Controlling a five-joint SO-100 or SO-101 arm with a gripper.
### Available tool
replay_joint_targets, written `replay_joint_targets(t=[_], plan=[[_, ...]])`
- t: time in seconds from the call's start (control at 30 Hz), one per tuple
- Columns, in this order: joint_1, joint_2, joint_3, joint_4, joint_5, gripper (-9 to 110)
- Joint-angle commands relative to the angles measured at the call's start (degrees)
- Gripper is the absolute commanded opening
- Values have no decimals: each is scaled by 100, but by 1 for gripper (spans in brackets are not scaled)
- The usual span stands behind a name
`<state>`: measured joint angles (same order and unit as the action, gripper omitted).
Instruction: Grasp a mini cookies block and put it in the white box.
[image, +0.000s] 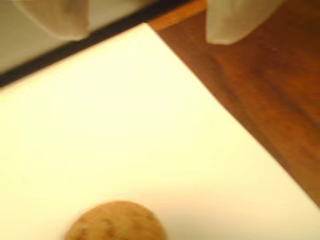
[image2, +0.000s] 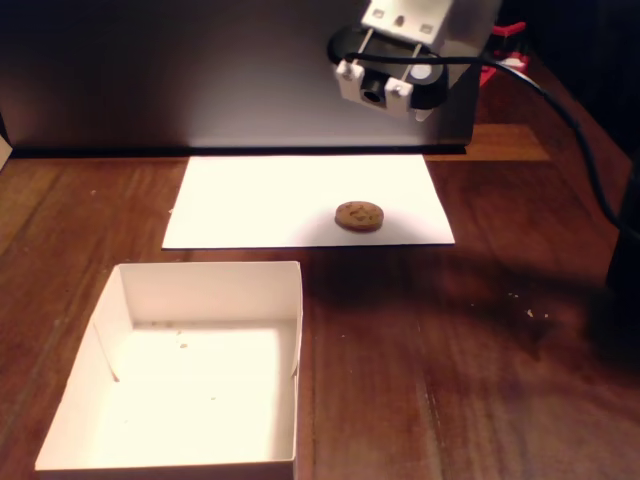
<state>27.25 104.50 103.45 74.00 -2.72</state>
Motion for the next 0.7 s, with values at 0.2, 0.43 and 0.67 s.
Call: replay_joint_targets(t=[0.2,0.43,0.67], plan=[[-123,-879,-1318,527,141,17],[-220,-1055,-1134,105,193,24],[-167,-1441,-932,-176,343,28]])
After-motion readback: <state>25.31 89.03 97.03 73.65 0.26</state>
